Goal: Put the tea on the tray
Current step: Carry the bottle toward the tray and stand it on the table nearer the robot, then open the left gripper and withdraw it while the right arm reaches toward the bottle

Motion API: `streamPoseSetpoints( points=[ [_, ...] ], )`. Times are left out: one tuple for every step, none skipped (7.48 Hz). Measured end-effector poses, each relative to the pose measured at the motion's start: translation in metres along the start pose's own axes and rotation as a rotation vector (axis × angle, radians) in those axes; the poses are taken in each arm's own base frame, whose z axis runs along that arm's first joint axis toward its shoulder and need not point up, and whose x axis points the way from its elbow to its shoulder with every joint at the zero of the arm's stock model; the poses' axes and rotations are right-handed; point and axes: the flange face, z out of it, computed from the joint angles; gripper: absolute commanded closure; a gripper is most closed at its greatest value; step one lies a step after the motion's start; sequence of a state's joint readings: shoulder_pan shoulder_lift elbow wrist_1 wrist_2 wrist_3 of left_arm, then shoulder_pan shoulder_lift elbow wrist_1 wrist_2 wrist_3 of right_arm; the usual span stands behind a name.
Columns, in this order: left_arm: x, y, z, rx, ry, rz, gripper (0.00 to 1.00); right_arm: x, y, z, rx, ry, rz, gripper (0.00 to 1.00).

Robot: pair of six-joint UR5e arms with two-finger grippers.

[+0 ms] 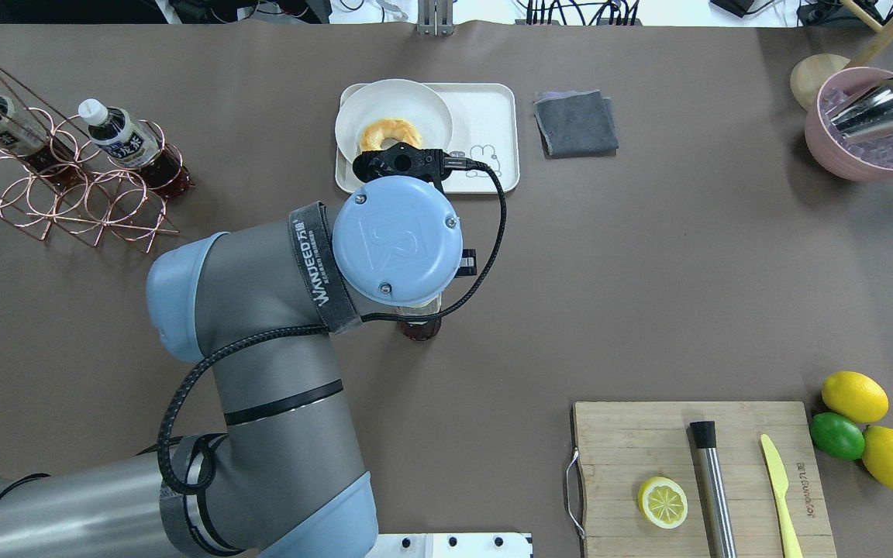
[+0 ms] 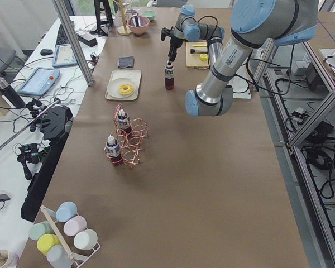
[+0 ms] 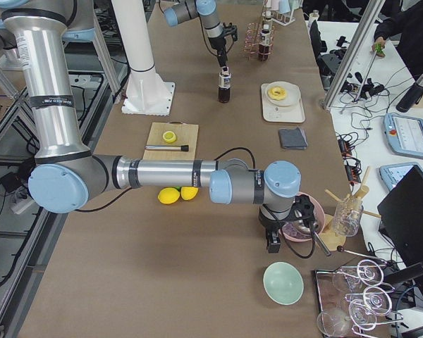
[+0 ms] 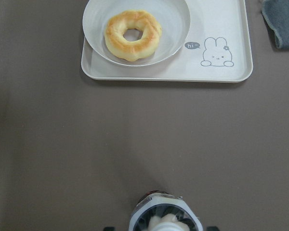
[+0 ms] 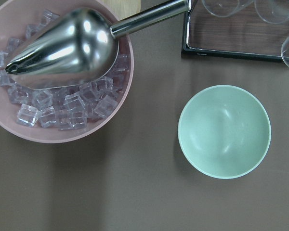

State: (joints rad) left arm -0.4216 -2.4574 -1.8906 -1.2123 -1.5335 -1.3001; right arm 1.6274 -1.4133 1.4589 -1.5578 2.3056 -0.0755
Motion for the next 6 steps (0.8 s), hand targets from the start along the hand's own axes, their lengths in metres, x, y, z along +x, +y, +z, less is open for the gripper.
streamPoseSetpoints(
  points=[
    [-0.017,-0.011,-0.022,0.022,0.027,0.03,0.02,-0.002,-0.001,0.0,0.001,-0.001,-0.002,0.0],
    [-0.047,-0.019,-0.033,0.029,0.035,0.072,0.02,-0.005,-0.002,-0.002,0.003,-0.005,-0.007,0.0],
    [-0.084,-0.022,-0.031,0.028,0.022,0.102,0.02,-0.01,-0.006,-0.004,0.007,-0.021,-0.012,0.0],
    [-0.112,-0.026,-0.027,0.048,0.024,0.12,0.02,-0.015,-0.01,-0.007,0.012,-0.038,-0.017,0.0],
    [-0.136,-0.029,-0.014,0.068,0.009,0.123,0.02,-0.02,-0.014,-0.009,0.015,-0.049,-0.02,0.0],
    [-0.153,-0.034,0.0,0.099,-0.003,0.127,0.02,-0.029,-0.021,-0.013,0.023,-0.059,-0.013,0.0]
  ],
)
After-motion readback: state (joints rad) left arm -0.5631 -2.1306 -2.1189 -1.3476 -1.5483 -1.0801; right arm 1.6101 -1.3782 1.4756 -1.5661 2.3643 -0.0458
